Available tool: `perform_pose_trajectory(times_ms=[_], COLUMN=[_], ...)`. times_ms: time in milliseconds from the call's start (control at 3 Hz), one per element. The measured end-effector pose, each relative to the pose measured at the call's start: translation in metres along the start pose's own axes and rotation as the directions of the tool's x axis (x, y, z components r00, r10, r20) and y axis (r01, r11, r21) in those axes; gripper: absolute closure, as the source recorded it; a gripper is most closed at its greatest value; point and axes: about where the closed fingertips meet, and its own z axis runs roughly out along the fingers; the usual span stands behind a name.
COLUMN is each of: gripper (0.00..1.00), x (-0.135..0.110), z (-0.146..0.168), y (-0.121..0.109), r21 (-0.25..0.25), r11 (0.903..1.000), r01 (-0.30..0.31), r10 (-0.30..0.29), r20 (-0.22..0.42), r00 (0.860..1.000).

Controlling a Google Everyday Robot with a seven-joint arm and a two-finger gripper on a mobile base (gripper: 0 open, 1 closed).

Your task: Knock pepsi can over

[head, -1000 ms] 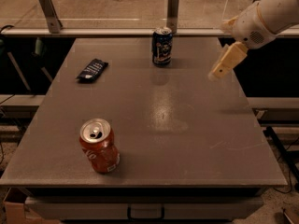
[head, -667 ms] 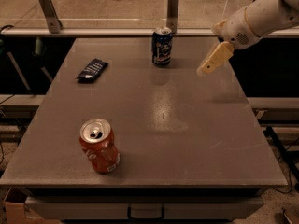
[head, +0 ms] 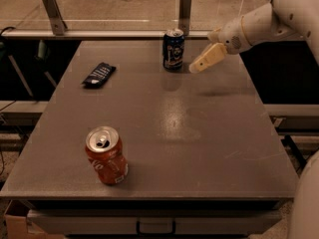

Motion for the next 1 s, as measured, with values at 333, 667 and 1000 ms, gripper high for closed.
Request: perform_pose_trajectory(times_ms=[333,667,1000], gripper=[0.0,0.0,0.0], x=[-0.017,-0.032,-0.046], z=[0.028,0.047,0.055], y=[-0.003,0.004,0.027], r21=[-0.067,-0.143,-0.235], r11=[0.9971,0.9888,0.9718], r01=[-0.035,-0.043,-0.018], r10=[0.041,0.067,0.071], r20=[0.095,0.167,0.215], r00=[0.995,0.984,0.974])
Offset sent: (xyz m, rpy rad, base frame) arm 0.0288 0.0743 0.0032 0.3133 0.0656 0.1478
